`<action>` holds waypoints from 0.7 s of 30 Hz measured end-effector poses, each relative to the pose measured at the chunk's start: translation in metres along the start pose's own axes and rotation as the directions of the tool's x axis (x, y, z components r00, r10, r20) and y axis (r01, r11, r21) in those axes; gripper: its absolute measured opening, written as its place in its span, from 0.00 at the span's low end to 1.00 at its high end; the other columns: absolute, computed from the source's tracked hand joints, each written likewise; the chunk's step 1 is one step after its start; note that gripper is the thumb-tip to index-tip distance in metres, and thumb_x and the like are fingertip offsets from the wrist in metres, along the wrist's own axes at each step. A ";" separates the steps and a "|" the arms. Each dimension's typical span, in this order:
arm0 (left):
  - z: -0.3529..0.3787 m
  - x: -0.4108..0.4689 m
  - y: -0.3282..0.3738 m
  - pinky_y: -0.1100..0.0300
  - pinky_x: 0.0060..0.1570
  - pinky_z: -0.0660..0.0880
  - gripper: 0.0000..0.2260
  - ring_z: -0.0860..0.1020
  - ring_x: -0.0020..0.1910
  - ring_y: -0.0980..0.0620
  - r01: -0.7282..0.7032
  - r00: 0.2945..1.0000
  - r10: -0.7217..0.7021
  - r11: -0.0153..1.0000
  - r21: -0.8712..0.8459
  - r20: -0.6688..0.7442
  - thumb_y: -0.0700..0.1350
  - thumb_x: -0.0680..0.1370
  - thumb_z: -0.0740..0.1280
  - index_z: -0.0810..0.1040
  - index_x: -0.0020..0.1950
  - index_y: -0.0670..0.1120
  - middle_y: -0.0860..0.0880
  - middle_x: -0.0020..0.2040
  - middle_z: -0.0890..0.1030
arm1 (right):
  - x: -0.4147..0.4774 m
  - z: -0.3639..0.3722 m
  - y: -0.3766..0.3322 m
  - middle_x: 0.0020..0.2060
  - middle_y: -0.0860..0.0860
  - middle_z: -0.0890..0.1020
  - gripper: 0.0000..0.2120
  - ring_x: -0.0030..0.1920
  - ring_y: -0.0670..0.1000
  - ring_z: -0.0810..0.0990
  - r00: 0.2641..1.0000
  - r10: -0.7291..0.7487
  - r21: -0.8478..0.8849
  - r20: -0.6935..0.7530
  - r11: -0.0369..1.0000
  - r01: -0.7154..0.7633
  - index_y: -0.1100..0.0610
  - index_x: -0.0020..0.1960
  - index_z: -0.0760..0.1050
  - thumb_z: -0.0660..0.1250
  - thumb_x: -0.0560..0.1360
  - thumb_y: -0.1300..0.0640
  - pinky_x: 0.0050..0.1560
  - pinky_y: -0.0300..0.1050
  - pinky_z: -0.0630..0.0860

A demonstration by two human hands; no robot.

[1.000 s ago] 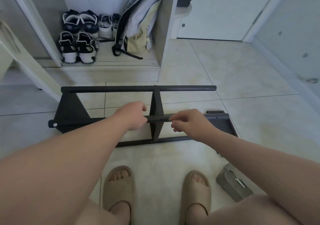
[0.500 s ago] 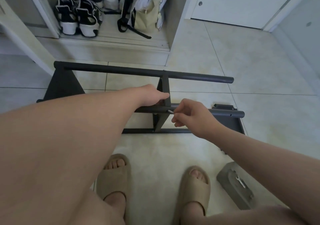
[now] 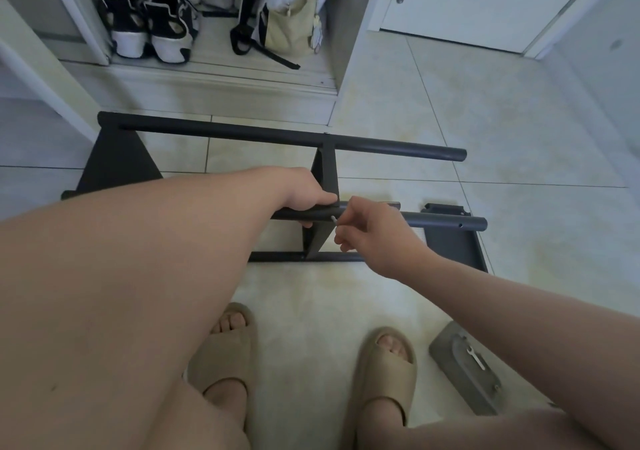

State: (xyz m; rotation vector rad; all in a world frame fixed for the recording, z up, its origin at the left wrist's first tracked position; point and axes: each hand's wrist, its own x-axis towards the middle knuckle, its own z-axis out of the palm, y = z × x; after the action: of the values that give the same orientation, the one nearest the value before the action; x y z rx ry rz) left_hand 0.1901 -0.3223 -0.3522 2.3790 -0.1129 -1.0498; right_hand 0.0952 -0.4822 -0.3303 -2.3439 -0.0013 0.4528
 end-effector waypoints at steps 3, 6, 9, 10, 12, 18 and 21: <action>0.001 0.001 0.001 0.49 0.65 0.72 0.21 0.82 0.55 0.48 -0.001 1.000 0.001 1.000 -0.023 -0.005 0.60 0.82 0.59 0.83 0.56 0.47 0.49 0.43 0.87 | 0.000 0.002 -0.003 0.38 0.49 0.85 0.07 0.38 0.45 0.83 1.000 0.004 -0.021 -0.008 1.000 -0.004 0.53 0.44 0.75 0.65 0.80 0.61 0.45 0.47 0.81; 0.002 0.001 0.001 0.48 0.65 0.72 0.20 0.82 0.56 0.47 -0.001 1.000 0.001 0.999 -0.041 -0.010 0.59 0.83 0.59 0.83 0.56 0.46 0.48 0.44 0.87 | 0.001 0.002 -0.004 0.39 0.49 0.85 0.07 0.38 0.45 0.84 1.000 0.018 -0.017 -0.015 1.000 -0.018 0.53 0.44 0.74 0.65 0.80 0.61 0.44 0.47 0.81; 0.002 0.001 0.001 0.48 0.65 0.72 0.19 0.81 0.57 0.46 -0.003 1.000 0.004 0.998 -0.058 0.007 0.57 0.84 0.59 0.82 0.57 0.45 0.48 0.45 0.87 | 0.001 0.004 -0.006 0.38 0.49 0.85 0.08 0.38 0.46 0.83 0.999 0.029 -0.015 -0.023 0.999 -0.029 0.53 0.44 0.74 0.64 0.81 0.61 0.39 0.44 0.79; 0.002 0.001 0.001 0.48 0.65 0.72 0.18 0.81 0.57 0.46 -0.004 1.000 0.004 0.998 -0.067 0.012 0.55 0.84 0.58 0.82 0.58 0.44 0.47 0.47 0.87 | 0.002 0.004 -0.006 0.38 0.49 0.85 0.08 0.38 0.46 0.84 0.999 0.038 0.001 -0.027 0.999 -0.038 0.53 0.44 0.74 0.64 0.81 0.62 0.35 0.41 0.78; 0.004 0.002 0.003 0.49 0.63 0.75 0.17 0.82 0.56 0.45 -0.014 1.000 0.013 0.996 -0.092 -0.006 0.53 0.85 0.58 0.80 0.61 0.42 0.44 0.52 0.86 | 0.003 0.003 -0.006 0.38 0.51 0.85 0.08 0.38 0.48 0.84 0.997 0.068 0.065 -0.027 0.996 -0.066 0.54 0.43 0.74 0.64 0.81 0.63 0.36 0.40 0.79; 0.003 -0.002 0.002 0.49 0.65 0.72 0.18 0.80 0.58 0.46 -0.023 1.000 0.023 0.999 -0.033 0.017 0.54 0.85 0.57 0.81 0.58 0.44 0.48 0.47 0.87 | 0.007 0.004 -0.006 0.38 0.55 0.84 0.08 0.34 0.48 0.82 0.990 0.141 0.270 -0.016 0.954 -0.132 0.59 0.43 0.74 0.64 0.81 0.66 0.45 0.42 0.83; 0.001 -0.005 0.001 0.49 0.65 0.71 0.19 0.79 0.58 0.47 -0.033 0.999 0.033 0.999 -0.014 0.009 0.55 0.84 0.57 0.82 0.57 0.44 0.48 0.46 0.87 | 0.007 0.006 -0.007 0.38 0.57 0.84 0.08 0.33 0.48 0.82 0.983 0.185 0.348 -0.013 0.922 -0.169 0.61 0.43 0.75 0.65 0.80 0.67 0.40 0.37 0.82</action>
State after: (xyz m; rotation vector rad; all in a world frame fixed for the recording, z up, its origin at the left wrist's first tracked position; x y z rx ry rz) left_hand 0.1855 -0.3224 -0.3490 2.3525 -0.1476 -1.0425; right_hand 0.1012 -0.4723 -0.3317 -2.0131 0.2923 0.4473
